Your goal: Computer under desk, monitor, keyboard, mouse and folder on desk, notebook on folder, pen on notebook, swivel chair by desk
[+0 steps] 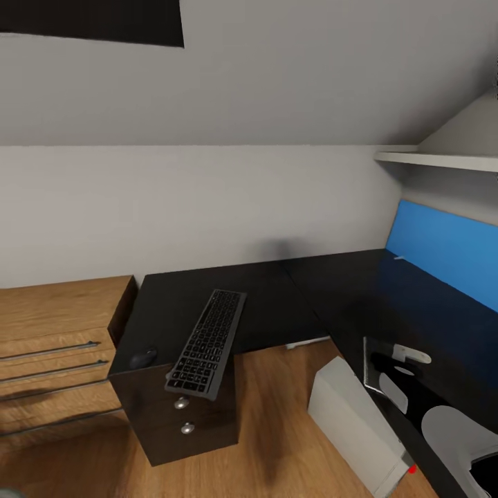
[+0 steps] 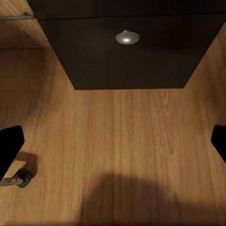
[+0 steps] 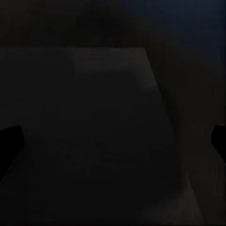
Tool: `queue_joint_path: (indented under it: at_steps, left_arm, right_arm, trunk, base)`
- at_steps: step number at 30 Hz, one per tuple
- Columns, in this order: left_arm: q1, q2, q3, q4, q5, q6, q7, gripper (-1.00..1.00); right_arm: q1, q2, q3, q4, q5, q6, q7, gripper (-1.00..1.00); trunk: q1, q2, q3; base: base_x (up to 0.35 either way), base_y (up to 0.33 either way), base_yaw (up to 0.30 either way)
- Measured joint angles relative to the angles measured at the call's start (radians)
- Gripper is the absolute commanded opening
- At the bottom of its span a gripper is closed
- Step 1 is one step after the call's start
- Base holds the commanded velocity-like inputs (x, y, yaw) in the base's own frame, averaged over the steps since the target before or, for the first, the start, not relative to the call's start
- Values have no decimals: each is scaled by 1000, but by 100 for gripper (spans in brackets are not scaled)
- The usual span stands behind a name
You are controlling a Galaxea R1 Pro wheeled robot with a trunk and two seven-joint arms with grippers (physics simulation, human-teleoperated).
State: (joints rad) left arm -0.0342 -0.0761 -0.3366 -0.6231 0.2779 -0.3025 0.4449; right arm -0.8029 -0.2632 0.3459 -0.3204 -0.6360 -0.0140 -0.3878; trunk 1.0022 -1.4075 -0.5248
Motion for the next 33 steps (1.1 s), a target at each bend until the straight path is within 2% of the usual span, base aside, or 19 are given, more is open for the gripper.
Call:
queue_joint_path:
  at_steps: [15,18,33]
  left_arm:
    - [0,0,0,0,0,0,0,100]
    - [0,0,-1,0,0,0,0,100]
    - [0,0,-1,1,0,0,0,100]
  right_arm:
    - [0,4,-2,1,8,-1,-2,100]
    - [1,5,2,4,-20,0,1,100]
    - [1,5,2,3,-20,0,1,100]
  trunk:
    - [0,0,0]
    - [-12,21,9]
    - [-69,126,56]
  base:
    - [-7,3,0]
    - [0,0,0]
    - [0,0,0]
